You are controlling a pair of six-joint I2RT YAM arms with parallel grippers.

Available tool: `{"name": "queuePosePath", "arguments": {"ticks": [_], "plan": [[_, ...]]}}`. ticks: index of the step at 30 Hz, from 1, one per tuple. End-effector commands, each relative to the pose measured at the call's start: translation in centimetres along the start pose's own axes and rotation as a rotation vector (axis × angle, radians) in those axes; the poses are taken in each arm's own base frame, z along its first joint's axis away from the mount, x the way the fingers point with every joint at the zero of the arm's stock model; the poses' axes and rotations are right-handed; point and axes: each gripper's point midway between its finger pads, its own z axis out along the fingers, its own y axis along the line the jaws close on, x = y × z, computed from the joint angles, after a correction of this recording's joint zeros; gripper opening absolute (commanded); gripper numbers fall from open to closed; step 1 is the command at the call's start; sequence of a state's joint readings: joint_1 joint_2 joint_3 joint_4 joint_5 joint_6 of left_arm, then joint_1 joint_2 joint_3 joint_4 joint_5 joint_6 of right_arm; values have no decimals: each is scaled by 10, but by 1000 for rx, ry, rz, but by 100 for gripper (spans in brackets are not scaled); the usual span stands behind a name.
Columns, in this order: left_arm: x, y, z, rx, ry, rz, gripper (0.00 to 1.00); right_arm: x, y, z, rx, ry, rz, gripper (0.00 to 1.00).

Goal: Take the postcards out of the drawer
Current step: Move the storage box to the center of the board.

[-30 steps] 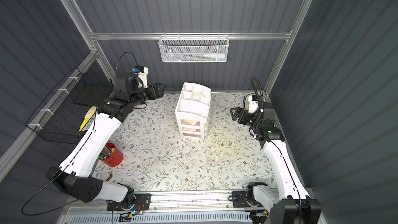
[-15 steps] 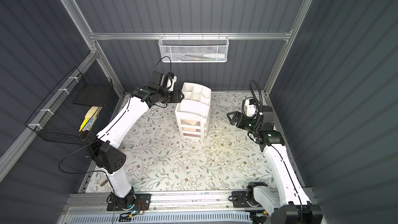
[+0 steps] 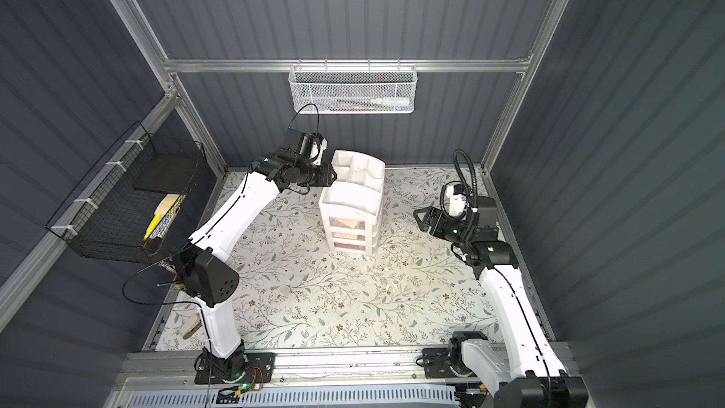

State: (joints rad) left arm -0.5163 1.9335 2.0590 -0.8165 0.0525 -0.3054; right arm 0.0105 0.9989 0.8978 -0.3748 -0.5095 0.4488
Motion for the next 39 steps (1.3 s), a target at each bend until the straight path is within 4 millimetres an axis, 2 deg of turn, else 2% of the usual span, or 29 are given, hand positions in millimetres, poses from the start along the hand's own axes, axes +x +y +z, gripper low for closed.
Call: {"name": "queuePosePath", "arguments": {"ticks": [1, 9, 17, 20, 27, 33, 39], "plan": [[-6, -4, 1, 1, -6, 20, 37, 8, 1, -1, -7, 12, 11, 84], [-5, 2, 11, -33, 15, 27, 20, 10, 0, -1, -7, 14, 17, 84], [-5, 1, 6, -32, 22, 22, 0, 8, 1, -1, -12, 17, 23, 84], [-2, 3, -2, -45, 26, 12, 0, 9, 6, 1, -38, 30, 40, 85], [22, 19, -28, -108, 33, -17, 0, 15, 28, 14, -197, 76, 127, 82], [35, 21, -59, -105, 1, -44, 0, 32, 52, 34, -262, 120, 134, 80], [66, 35, -88, -151, 10, -69, 0, 51, 80, 47, -326, 151, 151, 76]]}}
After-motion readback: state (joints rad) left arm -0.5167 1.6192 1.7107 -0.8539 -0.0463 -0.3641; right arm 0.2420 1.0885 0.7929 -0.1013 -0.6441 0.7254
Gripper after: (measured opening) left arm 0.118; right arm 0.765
